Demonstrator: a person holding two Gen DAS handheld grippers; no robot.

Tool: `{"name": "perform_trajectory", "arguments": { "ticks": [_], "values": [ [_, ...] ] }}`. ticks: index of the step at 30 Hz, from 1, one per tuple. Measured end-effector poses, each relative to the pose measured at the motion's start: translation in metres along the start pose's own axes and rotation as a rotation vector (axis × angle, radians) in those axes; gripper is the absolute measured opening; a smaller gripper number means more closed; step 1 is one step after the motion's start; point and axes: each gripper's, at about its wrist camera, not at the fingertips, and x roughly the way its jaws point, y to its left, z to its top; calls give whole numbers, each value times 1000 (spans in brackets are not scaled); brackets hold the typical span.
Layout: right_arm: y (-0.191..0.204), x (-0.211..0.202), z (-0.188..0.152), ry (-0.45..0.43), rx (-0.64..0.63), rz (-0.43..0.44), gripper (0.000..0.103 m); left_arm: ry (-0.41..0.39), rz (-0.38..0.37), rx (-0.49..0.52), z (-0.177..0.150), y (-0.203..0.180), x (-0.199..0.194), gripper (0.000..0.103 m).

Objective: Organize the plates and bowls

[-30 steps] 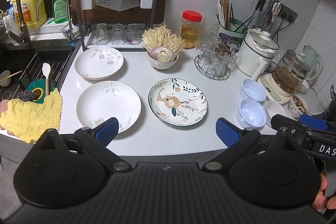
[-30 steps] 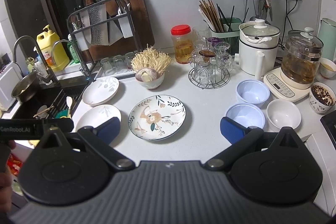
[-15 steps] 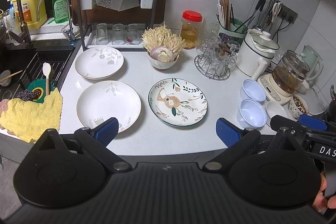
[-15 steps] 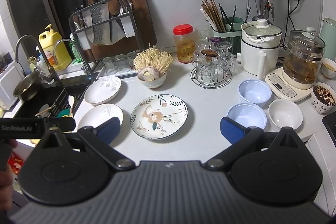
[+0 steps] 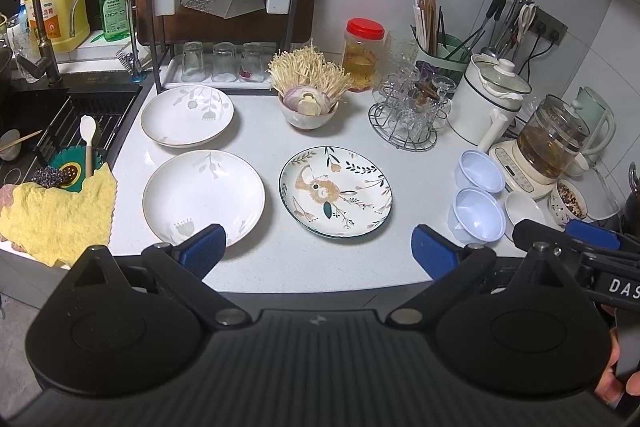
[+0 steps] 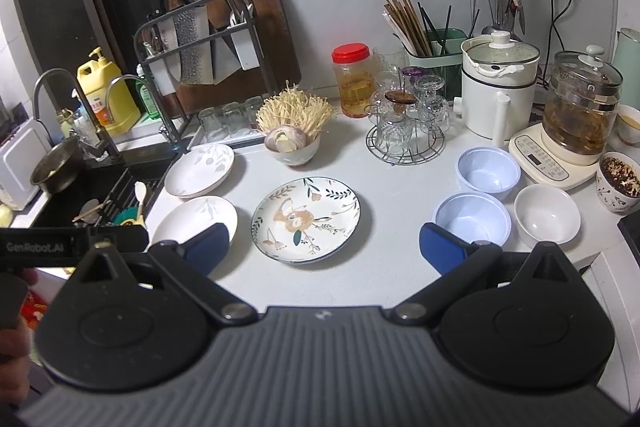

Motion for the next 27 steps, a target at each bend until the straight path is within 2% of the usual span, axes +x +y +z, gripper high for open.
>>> {"name": "perform_trajectory", "arguments": {
  "ticks": [11, 22, 27],
  "values": [
    [-13, 4, 0, 22, 9, 43, 103, 6, 11, -26, -4, -7, 4, 101],
    [-21, 0, -6, 18, -15, 109, 103, 19, 56, -64, -17, -15, 5, 101],
    [-21, -3, -8, 7, -18, 100, 103, 19, 67, -84, -21, -16, 1, 101]
  ]
}}
